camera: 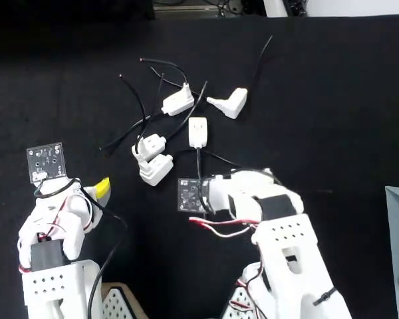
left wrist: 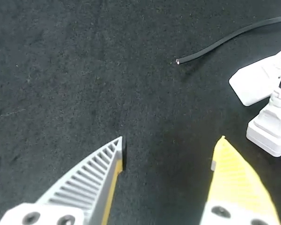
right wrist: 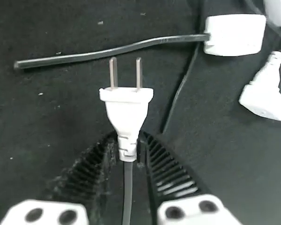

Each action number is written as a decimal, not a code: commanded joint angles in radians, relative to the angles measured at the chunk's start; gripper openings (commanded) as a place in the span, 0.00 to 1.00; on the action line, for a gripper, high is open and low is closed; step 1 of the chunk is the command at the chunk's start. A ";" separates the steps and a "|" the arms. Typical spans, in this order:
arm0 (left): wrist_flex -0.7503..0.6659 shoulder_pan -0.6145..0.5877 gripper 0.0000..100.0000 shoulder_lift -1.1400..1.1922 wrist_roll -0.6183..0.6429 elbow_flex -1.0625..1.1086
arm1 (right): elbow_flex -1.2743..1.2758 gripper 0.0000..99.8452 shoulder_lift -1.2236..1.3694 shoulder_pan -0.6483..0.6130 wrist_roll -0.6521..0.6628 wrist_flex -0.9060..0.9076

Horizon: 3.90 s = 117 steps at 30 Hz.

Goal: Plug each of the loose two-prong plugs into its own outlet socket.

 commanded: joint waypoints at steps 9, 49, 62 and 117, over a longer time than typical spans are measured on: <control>-0.006 -0.008 0.30 -0.006 -0.006 -0.007 | -0.068 0.30 -0.048 0.101 -0.400 0.000; -0.006 -0.062 0.30 -0.006 -0.006 -0.005 | -0.535 0.24 0.682 -0.083 -2.033 0.331; -0.006 -0.064 0.30 -0.006 -0.006 -0.005 | -0.458 0.24 0.852 0.023 -2.084 0.107; -0.006 -0.061 0.30 -0.006 -0.006 -0.005 | -0.231 0.23 0.547 0.437 -1.715 0.157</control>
